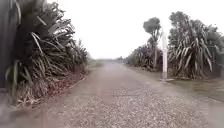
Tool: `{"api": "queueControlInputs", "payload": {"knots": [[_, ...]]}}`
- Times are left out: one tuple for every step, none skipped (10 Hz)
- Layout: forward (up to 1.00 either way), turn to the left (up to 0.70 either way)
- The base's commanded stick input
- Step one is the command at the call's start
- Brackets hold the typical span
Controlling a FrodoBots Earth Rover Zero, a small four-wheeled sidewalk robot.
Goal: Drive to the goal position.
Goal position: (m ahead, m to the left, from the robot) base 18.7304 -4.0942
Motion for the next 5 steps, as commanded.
{"api": "queueControlInputs", "payload": {"knots": [[0.85,0.0],[0.85,-0.33],[0.85,-0.33],[0.85,-0.25],[0.85,-0.17]]}}
